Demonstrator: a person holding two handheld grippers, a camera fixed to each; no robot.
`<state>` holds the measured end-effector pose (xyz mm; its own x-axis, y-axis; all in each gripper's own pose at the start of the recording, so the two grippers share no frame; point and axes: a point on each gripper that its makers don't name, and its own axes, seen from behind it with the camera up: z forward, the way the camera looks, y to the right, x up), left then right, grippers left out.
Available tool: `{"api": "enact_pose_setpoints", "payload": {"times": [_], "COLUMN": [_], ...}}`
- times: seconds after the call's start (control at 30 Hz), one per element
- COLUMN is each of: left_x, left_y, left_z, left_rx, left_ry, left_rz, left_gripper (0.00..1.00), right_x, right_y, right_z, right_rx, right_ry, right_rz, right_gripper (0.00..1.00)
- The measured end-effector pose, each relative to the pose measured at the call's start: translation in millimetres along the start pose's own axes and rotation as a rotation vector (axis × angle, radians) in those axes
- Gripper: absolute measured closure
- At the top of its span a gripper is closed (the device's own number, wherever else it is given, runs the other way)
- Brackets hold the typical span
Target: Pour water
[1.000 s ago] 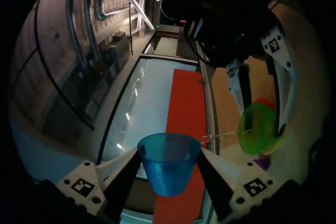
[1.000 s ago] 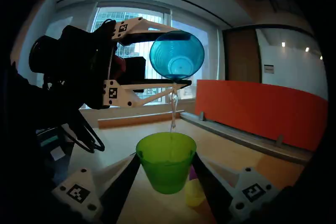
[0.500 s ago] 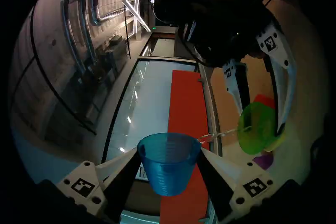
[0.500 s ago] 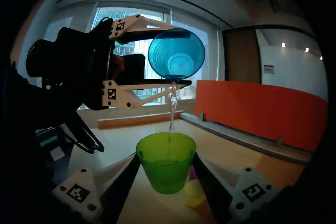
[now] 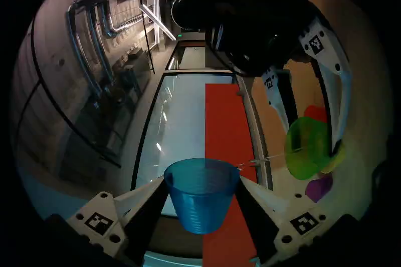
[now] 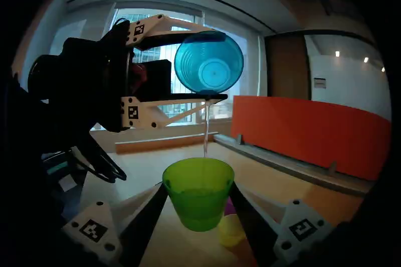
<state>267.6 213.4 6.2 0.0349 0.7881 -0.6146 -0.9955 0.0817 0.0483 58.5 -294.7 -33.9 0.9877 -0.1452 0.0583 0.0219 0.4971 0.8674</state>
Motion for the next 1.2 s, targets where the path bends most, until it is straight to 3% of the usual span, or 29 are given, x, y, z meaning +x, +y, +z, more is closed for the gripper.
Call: {"api": "enact_pose_setpoints", "payload": {"times": [0.87,1.2], "left_x": [9.5,3.1], "left_y": [0.9,-2.5], "left_z": [-1.7,0.6], "left_rx": [0.02,0.016], "left_ry": [0.007,0.01], "left_rz": [0.051,0.003], "left_gripper": [0.14,0.14], "right_x": [2.1,2.6], "right_y": [1.2,1.3], "right_z": [-1.6,-0.7], "right_rx": [-0.006,-0.006], "right_ry": [0.004,0.009], "right_rz": [-0.002,-0.002], "right_gripper": [0.11,0.11]}}
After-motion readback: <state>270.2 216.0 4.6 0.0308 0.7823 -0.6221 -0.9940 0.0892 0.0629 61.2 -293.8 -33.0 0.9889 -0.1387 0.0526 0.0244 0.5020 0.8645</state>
